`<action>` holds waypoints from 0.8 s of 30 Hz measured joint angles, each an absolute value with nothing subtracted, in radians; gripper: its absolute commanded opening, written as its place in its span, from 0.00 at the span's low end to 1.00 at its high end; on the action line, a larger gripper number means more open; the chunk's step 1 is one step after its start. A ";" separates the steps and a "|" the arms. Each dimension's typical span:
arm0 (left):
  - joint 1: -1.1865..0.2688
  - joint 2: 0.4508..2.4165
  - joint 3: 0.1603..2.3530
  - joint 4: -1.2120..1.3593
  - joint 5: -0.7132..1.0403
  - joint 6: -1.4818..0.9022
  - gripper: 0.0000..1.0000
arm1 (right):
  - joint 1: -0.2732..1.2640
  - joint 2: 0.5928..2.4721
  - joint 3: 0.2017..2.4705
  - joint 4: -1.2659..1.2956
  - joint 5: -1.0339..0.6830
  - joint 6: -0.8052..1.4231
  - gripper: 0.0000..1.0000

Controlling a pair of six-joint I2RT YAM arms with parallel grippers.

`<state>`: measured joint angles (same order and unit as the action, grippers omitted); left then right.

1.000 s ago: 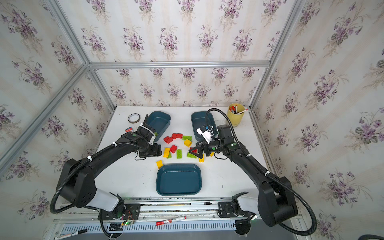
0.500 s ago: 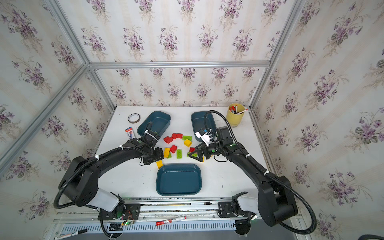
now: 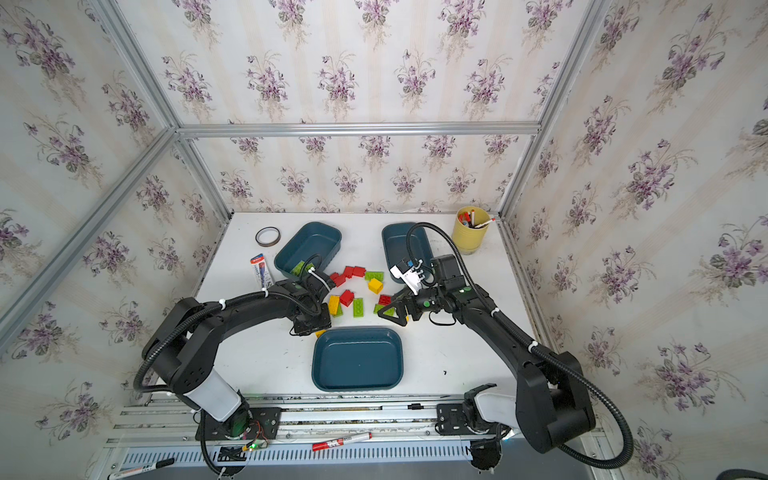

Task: Sort the legos into containers by color
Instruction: 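Grasp a small yellow brick with the left gripper near the pile edge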

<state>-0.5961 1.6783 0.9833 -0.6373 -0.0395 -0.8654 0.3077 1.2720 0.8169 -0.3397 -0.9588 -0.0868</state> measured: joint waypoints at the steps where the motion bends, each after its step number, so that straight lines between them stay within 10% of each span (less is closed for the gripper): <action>1: -0.596 1.680 0.986 -0.637 -0.044 -0.865 0.36 | 0.308 1.272 0.817 -0.341 -0.959 -0.087 1.00; 24: -0.702 1.429 1.199 -0.909 -0.007 -0.683 0.29 | 0.309 1.295 0.844 -0.344 -0.940 -0.095 1.00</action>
<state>-0.7025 1.4292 1.1988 -0.9092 -0.0071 -0.6827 0.3092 1.2953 0.8440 -0.3439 -0.9401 -0.0948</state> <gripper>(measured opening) 0.357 0.996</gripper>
